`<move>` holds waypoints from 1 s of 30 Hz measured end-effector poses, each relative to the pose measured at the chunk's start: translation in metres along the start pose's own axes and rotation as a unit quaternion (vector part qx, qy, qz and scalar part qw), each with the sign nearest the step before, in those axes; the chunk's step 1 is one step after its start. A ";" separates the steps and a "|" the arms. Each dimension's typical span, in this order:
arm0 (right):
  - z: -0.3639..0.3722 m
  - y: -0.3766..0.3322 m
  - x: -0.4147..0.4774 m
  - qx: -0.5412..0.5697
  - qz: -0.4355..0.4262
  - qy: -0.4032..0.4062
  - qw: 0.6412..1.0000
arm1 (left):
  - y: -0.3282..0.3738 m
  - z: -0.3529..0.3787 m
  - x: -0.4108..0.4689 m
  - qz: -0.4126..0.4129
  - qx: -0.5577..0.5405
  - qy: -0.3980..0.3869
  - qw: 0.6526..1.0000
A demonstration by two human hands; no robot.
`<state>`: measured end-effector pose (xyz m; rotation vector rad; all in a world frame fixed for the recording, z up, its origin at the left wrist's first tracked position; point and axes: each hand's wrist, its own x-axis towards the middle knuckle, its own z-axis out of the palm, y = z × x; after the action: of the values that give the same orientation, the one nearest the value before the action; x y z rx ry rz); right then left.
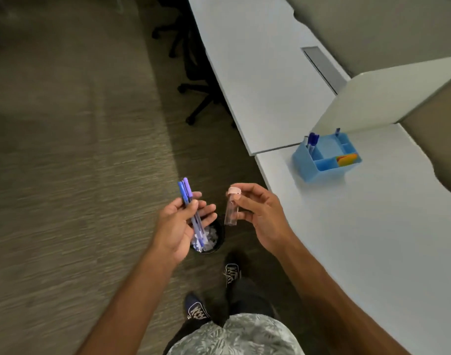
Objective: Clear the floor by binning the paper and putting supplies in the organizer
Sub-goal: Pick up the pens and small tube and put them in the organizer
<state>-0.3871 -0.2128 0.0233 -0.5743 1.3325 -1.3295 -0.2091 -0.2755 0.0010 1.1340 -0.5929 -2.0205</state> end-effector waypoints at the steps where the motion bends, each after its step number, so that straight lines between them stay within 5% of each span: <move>1: -0.010 -0.003 0.001 -0.005 -0.009 0.013 1.000 | -0.002 0.011 0.004 -0.012 0.009 -0.008 1.000; 30: -0.352 -0.084 0.159 -0.064 -0.082 0.337 0.936 | -0.083 0.289 0.190 -0.162 0.185 -0.076 0.966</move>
<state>-0.7746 -0.2478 -0.0434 -0.3235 1.9713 -1.6676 -0.5541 -0.3606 -0.0099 1.3734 -0.9457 -2.3556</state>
